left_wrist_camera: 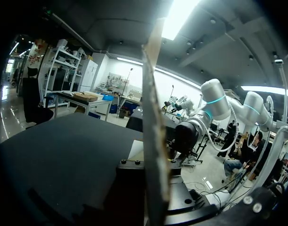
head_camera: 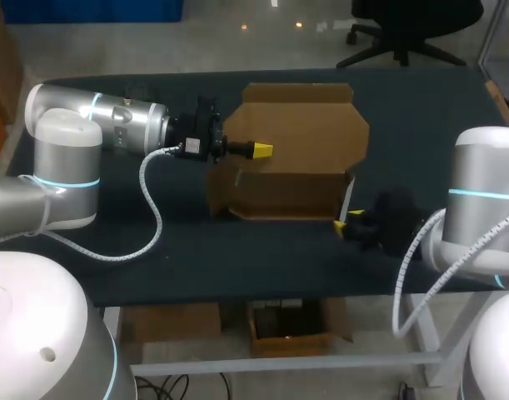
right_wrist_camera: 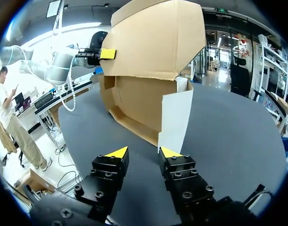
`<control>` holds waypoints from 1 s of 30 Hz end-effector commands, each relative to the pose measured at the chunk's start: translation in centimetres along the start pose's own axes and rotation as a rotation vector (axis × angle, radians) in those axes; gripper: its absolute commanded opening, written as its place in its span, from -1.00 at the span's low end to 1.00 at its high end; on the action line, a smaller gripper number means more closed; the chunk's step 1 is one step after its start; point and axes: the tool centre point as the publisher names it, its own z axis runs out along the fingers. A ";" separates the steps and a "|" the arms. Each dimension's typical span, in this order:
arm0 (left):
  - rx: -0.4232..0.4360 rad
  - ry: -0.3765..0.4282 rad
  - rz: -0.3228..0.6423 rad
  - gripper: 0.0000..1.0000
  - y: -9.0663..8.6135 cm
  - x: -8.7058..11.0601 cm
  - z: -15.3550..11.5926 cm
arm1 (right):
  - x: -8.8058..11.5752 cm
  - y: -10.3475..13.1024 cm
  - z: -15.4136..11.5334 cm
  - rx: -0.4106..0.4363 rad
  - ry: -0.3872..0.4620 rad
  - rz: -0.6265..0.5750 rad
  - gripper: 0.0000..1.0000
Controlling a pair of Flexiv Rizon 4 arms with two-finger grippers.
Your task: Assemble the packaging by folding the flat box into shape, placing the metal phone stand inside, and closing the box properly
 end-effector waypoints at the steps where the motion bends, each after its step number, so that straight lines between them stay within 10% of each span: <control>1: -0.001 0.002 0.000 -1.00 0.2 -0.1 0.0 | 0.1 -0.5 -1.7 -0.025 -0.008 -0.001 -0.22; 30: -0.001 0.002 0.000 -1.00 0.2 -0.1 0.0 | -5.7 -0.9 -4.3 -0.004 0.148 -0.081 -0.19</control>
